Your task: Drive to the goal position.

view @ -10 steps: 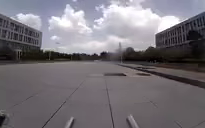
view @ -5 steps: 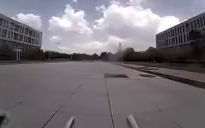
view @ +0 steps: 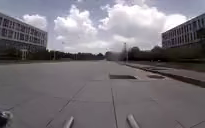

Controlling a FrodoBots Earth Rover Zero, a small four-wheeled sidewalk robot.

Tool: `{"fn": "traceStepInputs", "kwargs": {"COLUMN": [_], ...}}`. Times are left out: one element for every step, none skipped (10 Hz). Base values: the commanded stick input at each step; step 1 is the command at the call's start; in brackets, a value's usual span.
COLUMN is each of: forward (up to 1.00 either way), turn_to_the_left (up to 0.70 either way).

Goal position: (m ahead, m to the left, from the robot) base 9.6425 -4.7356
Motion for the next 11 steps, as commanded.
{"fn": "traceStepInputs", "kwargs": {"forward": [0.7,0.7,0.7,0.7,0.7,0.7,0.7,0.7,0.7,0.7,0.7], "turn_to_the_left": [0.0,0.0,0.0,0.0,0.0,0.0,0.0,0.0,0.0,0.0,0.0]}}
